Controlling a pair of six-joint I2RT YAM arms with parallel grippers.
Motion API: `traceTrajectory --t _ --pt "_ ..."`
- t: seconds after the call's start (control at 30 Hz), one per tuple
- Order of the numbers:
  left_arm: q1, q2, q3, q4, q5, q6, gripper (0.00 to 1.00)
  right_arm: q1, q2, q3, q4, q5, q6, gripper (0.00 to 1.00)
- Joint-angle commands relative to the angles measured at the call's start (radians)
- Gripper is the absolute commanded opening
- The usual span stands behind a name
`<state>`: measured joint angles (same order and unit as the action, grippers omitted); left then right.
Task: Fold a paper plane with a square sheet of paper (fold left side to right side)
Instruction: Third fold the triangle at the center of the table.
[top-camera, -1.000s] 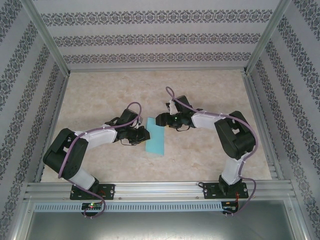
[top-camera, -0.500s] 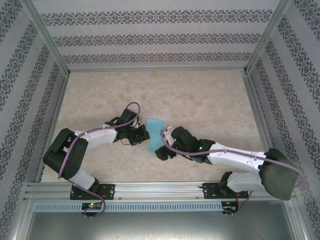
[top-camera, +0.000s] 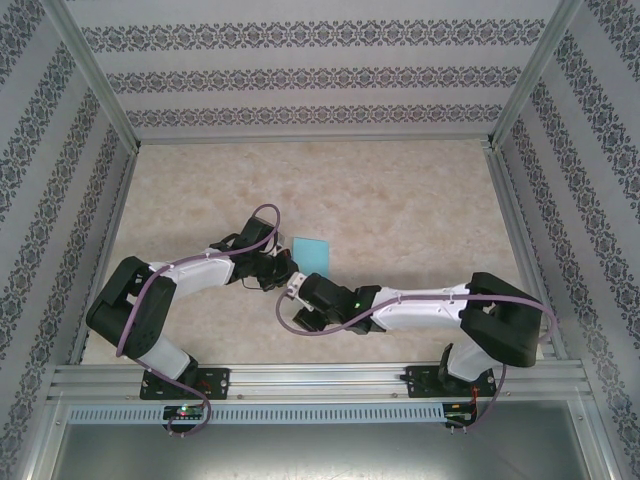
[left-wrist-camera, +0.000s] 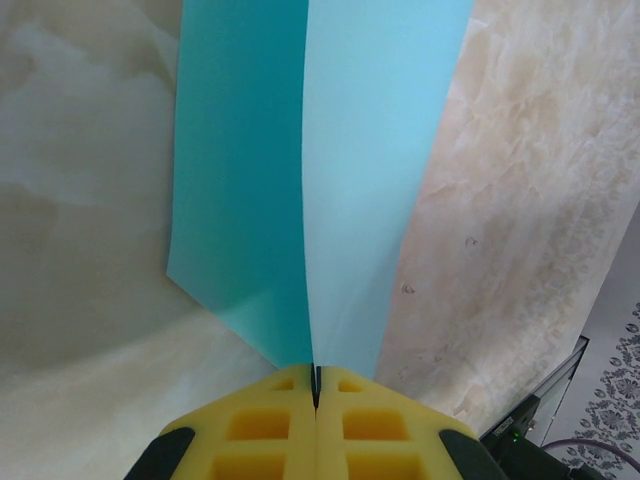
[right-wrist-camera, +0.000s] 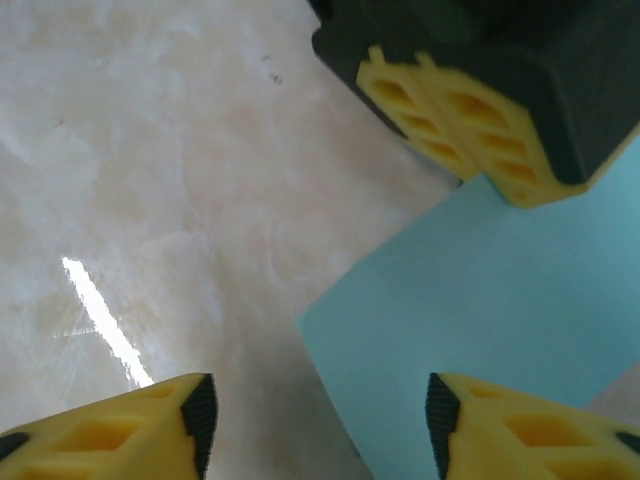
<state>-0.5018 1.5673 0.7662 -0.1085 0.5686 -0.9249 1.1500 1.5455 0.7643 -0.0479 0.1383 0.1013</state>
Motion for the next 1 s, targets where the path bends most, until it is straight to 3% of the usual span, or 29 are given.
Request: traceTrajectory --t 0.0,0.23,0.4,0.53,0.67,0.73,0.87,0.97 --pt "0.006 0.006 0.029 -0.023 0.000 -0.001 0.03 -0.001 0.015 0.030 0.022 0.014 -0.017 0.45" --pt "0.008 -0.001 0.039 -0.062 -0.019 0.029 0.07 -0.039 -0.023 0.001 0.034 -0.028 0.004 0.00" --pt "0.013 -0.025 0.048 -0.106 -0.044 0.062 0.21 -0.087 -0.048 -0.026 0.045 -0.122 0.009 0.00" --pt "0.023 -0.050 0.049 -0.118 -0.047 0.075 0.21 -0.108 -0.045 -0.032 0.041 -0.164 0.005 0.00" --pt "0.032 -0.074 0.062 -0.167 -0.054 0.102 0.46 -0.135 -0.048 -0.044 0.059 -0.225 0.021 0.00" --pt "0.053 -0.112 0.056 -0.185 -0.062 0.111 0.52 -0.144 -0.047 -0.048 0.060 -0.243 0.025 0.00" --pt "0.123 -0.174 0.056 -0.230 -0.050 0.146 0.54 -0.159 -0.042 -0.062 0.078 -0.275 0.039 0.00" --pt "0.141 -0.159 0.083 -0.209 -0.005 0.175 0.45 -0.170 -0.041 -0.066 0.094 -0.298 0.052 0.00"
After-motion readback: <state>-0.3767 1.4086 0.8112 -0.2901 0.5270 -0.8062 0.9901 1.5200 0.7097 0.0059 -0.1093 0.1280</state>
